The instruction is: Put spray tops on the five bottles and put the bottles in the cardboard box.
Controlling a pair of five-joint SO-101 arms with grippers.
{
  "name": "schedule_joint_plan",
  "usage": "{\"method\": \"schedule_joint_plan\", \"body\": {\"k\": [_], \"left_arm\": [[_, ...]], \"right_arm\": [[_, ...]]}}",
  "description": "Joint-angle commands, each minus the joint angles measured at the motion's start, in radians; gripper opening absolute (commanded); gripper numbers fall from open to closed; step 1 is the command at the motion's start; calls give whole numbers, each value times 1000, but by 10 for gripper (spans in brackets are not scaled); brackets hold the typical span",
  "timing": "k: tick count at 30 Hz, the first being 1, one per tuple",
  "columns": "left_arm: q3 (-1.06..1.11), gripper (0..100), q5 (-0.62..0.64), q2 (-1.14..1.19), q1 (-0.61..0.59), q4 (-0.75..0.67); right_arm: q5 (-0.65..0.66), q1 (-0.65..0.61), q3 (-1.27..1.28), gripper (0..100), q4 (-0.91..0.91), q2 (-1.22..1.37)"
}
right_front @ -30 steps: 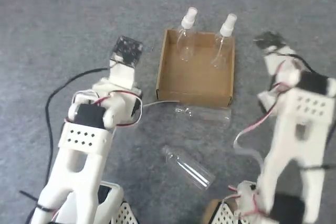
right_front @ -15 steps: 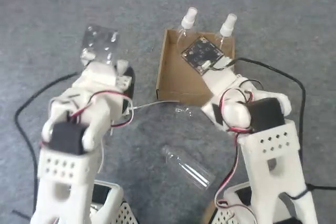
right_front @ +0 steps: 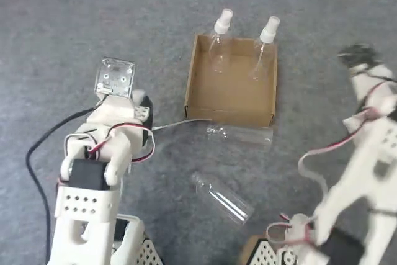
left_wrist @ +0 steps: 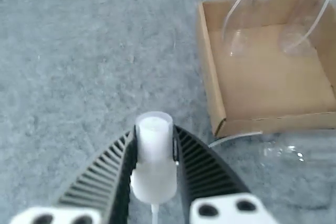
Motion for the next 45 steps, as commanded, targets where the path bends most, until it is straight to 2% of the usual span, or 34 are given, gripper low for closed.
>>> {"method": "schedule_joint_plan", "body": {"k": [1, 7, 10, 12, 15, 17, 20, 22, 27, 34, 37, 45], "left_arm": [[5, 11, 9, -32, 0, -14], [62, 11, 9, -34, 0, -37], [74, 11, 9, -34, 0, -44], [76, 11, 9, -32, 0, -44], [76, 11, 9, -34, 0, -44], [77, 11, 9, -32, 0, -44], [77, 11, 9, -31, 2, -44], [77, 11, 9, -31, 5, -44], [81, 11, 9, -31, 2, -44], [96, 11, -15, -34, 5, -46], [96, 11, -15, -34, 8, -46], [97, 11, -15, -31, 0, -61]], "right_arm": [[14, 70, -32, 6, -168, 232], [12, 64, -35, 13, -259, 401], [2, 68, -51, 56, -280, 429], [-26, 96, -86, 90, -255, 420], [-14, 200, -176, 136, -119, 361], [63, 288, -209, 165, -12, 318], [282, 390, -207, 197, 97, 266], [364, 441, -195, 214, 137, 243], [446, 521, -146, 219, 147, 231], [769, 716, -118, 220, 150, 234], [830, 792, -118, 220, 140, 239], [833, 763, -57, 217, 140, 240]]}}
